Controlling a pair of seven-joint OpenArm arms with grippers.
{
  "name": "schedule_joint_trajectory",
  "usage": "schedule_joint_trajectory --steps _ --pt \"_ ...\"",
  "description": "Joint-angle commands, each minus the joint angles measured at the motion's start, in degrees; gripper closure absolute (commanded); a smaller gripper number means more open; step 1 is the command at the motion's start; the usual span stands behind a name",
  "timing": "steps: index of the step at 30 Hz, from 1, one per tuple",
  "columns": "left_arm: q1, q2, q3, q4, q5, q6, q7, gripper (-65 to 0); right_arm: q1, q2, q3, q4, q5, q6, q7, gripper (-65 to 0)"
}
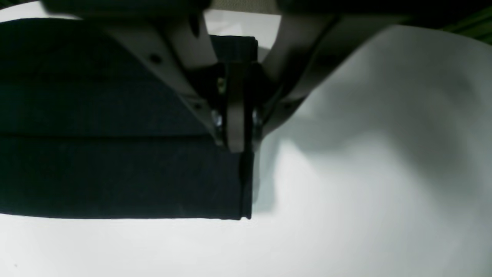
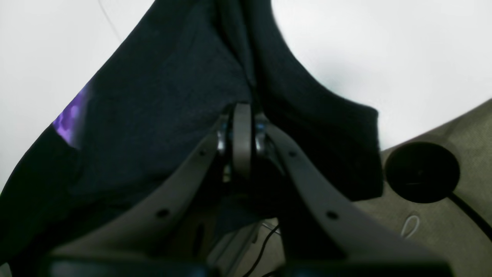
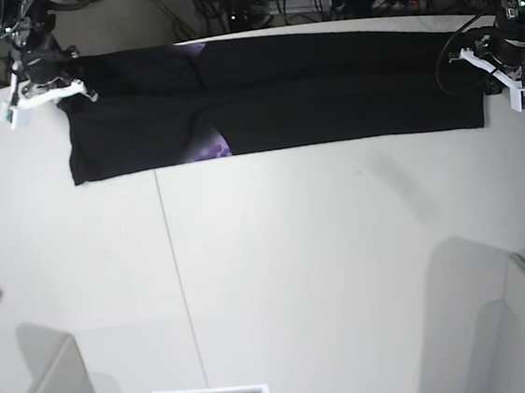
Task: Fold the T-shirt properly
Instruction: 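Fold the hem up over the collar with both grippers and release, then grasp the folded strip's ends with both grippers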
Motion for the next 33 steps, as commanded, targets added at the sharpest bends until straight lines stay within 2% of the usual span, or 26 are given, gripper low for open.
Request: schedule_joint_trajectory --steps 1,7,8,9,11,16,18,21,22,24,26,27,28,33 --pt "0.31 -0.83 -0.49 0.73 0.11 0.1 -1.07 0.0 -0.42 0.51 0.29 0.8 0.25 0.49 1.05 0.0" --pt "0.31 -0.74 -1.02 0.73 0.46 0.1 -0.98 0.0 -0.25 0.51 0.55 0.88 0.43 0.49 -3.0 0.0" --pt "0.4 -0.74 -1.02 0.73 0.46 0.1 -0.98 0.0 -0.25 0.51 0.64 0.88 0.43 0.49 -2.82 -3.8" --pt "0.4 -0.74 -1.11 0.73 0.46 0.1 -0.98 -2.3 -0.25 0.42 0.72 0.88 0.25 0.49 -2.82 -9.6" --pt "0.4 -0.74 -1.11 0.73 0.46 0.1 -1.07 -11.5 -0.25 0.42 0.9 0.88 0.16 0.49 -2.73 -18.6" --pt "0.4 -0.65 -1.37 1.09 0.11 0.1 -1.24 -27.2 -0.51 0.51 0.9 0.97 -0.01 0.4 1.84 -15.8" --pt "0.05 -0.39 -3.48 1.17 0.11 0.1 -1.24 -33.7 -0.6 0.77 0.9 1.06 -0.01 0.4 2.8 -15.3" --pt "-0.57 2.25 -7.44 1.26 0.02 0.1 -1.24 -37.0 0.19 1.04 0.29 1.15 -0.01 0.75 2.8 -13.7" --pt "-1.27 2.78 -7.79 1.26 -0.06 0.01 -1.24 -36.2 1.07 1.04 0.2 1.15 -0.01 1.28 2.8 -10.4" --pt "-1.98 3.74 -7.09 0.82 -0.06 0.01 -1.15 -29.9 2.74 0.95 0.2 0.88 -0.01 4.97 2.45 0.0" --pt "-2.33 4.45 -5.15 0.65 -0.06 0.01 -1.15 -15.0 4.24 0.51 0.2 0.8 -0.01 8.05 2.37 0.0" --pt "-2.33 4.8 -4.27 0.65 -0.06 0.01 -1.24 -6.1 4.68 0.42 0.2 0.8 -0.01 7.96 2.28 0.0" --pt "-2.42 5.15 -3.39 0.56 -0.06 0.01 -1.33 0.0 5.29 0.42 0.2 0.71 -0.01 7.96 2.19 0.0" --pt "-5.58 7.96 -1.81 -1.64 0.64 0.19 -1.42 0.0 8.02 0.42 0.2 -1.23 -0.01 7.96 -3.09 0.0"
